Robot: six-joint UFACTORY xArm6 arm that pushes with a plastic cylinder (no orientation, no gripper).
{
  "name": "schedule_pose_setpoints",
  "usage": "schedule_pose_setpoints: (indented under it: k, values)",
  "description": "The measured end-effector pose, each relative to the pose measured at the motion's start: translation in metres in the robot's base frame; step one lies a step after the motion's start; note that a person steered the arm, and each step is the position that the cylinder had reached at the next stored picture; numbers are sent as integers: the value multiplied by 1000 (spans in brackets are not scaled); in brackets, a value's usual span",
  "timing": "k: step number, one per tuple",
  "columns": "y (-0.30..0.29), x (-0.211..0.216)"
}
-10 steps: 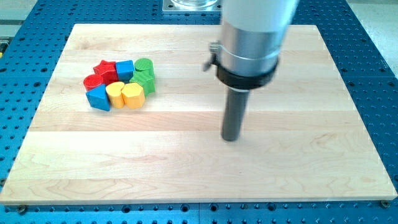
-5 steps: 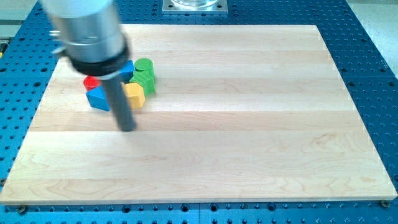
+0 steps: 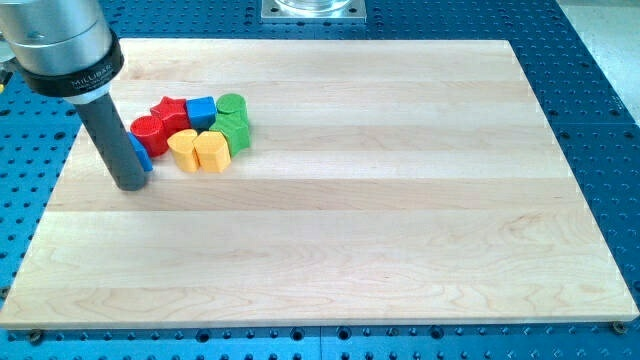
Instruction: Separate the blue triangle from the group of the blocks
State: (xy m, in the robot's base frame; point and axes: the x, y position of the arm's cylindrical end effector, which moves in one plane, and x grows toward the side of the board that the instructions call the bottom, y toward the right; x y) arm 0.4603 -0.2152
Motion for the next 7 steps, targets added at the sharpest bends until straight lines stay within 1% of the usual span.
schedule_pose_setpoints:
  k: [1,2,3,4,5,6,7]
  values:
    - [-1,-14]
    - [3,-62]
    - [-3,-73]
    - [-16,-73]
    - [-14,-91]
    - [13,-126]
    - [40,-121]
